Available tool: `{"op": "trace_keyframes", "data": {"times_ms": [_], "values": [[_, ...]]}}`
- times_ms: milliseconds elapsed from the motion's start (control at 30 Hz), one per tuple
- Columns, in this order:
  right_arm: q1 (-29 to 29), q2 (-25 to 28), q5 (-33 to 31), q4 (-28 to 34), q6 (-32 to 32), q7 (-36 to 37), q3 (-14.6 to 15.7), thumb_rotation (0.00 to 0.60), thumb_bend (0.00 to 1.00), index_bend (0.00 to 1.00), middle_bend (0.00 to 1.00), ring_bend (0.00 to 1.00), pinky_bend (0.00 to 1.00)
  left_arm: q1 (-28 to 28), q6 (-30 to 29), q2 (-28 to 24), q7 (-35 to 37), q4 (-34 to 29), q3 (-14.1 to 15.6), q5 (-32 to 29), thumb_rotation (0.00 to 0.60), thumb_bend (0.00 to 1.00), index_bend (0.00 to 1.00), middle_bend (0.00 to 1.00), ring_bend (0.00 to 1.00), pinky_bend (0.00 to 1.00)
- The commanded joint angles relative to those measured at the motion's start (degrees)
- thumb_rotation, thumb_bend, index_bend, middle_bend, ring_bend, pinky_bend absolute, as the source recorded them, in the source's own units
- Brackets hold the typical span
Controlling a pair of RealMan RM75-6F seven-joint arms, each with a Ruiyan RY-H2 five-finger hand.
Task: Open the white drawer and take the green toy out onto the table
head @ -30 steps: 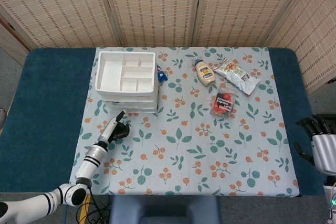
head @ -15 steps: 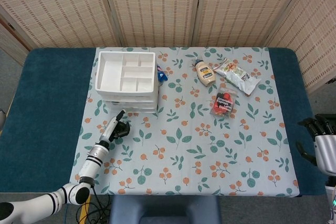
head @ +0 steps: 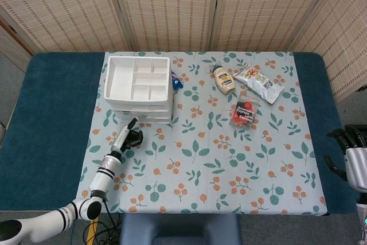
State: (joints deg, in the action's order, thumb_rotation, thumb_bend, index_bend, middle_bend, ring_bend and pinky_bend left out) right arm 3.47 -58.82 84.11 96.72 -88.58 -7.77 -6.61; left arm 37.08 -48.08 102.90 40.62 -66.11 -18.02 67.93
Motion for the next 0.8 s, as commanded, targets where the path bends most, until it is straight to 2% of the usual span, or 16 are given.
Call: {"op": "trace_keyframes", "data": {"times_ms": [33,433,800], "values": [[0.0,0.0,-0.1,0.0,0.1,0.0,0.0,0.600,0.33,0.28,0.28,0.20,0.30,0.3,0.4,0.2,0.7,0.3,-0.1,0.3,0.600,0.68,0.15,0.96,1.00,1.00],[-0.1,-0.1,-0.4,-0.3,0.1,0.2,0.0,0.600,0.33,0.28,0.28,0.20,0.30,1.2,1.3,1.6,4.4,2.3,-1.0,1.1,0.600,0.68,0.17,0.96,1.00,1.00],[-0.3,-0.2,-0.6,-0.3,0.1,0.2,0.0,0.600,0.33,0.28,0.28,0.20,0.30,1.5,1.3,2.0,6.7,3.5,-1.1,1.9,0.600,0.68,0.22,0.96,1.00,1.00]]}}
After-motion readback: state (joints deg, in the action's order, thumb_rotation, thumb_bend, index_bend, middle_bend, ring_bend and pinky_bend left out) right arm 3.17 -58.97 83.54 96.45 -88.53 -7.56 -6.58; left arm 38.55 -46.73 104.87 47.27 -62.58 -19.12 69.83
